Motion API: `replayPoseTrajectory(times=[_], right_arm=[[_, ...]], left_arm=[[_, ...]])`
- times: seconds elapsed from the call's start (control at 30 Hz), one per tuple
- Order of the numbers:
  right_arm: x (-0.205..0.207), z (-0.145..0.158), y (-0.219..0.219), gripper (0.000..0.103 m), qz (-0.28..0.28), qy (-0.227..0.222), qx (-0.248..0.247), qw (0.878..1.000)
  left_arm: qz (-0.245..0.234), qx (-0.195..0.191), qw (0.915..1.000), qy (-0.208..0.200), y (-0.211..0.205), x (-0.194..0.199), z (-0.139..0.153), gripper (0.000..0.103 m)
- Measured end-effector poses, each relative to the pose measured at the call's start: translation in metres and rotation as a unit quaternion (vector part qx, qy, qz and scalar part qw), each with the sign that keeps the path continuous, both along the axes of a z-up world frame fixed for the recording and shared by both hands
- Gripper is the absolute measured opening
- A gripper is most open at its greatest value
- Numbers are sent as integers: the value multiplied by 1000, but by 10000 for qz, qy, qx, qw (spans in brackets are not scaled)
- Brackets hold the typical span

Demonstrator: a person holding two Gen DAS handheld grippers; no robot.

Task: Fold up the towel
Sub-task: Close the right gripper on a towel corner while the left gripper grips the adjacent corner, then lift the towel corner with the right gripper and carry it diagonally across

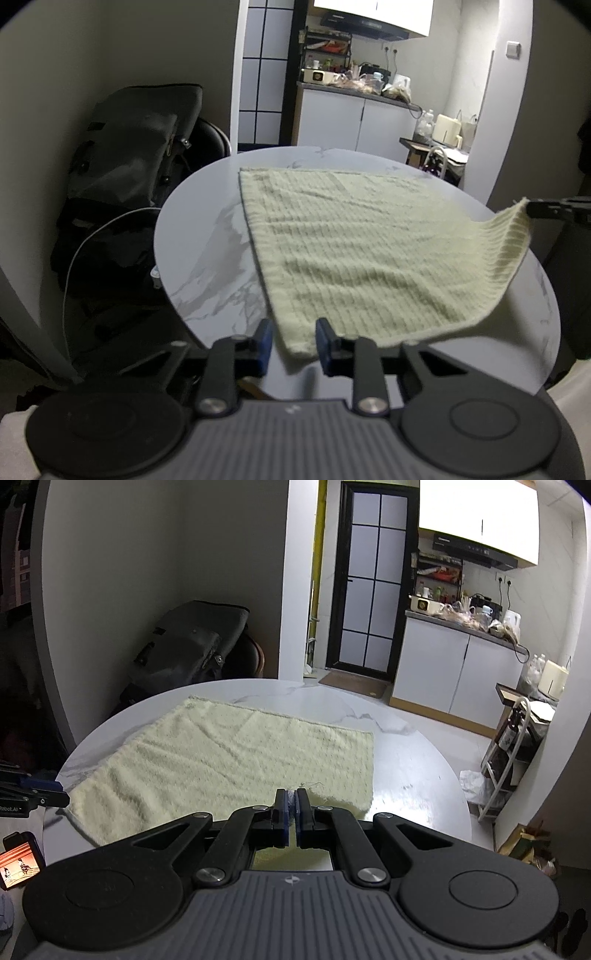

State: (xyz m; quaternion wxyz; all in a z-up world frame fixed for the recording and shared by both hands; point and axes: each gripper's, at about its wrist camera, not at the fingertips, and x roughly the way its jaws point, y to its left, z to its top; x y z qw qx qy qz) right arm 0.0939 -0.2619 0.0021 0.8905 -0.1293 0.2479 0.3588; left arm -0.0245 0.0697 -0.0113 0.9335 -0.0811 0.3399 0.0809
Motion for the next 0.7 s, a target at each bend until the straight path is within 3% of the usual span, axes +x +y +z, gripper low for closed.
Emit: replayPoseTrajectory(times=[0.7], right_arm=[[26, 31, 60, 4, 388, -480, 79, 9981]], left_arm=[[-226, -124, 9996, 111, -1, 6, -7, 20]])
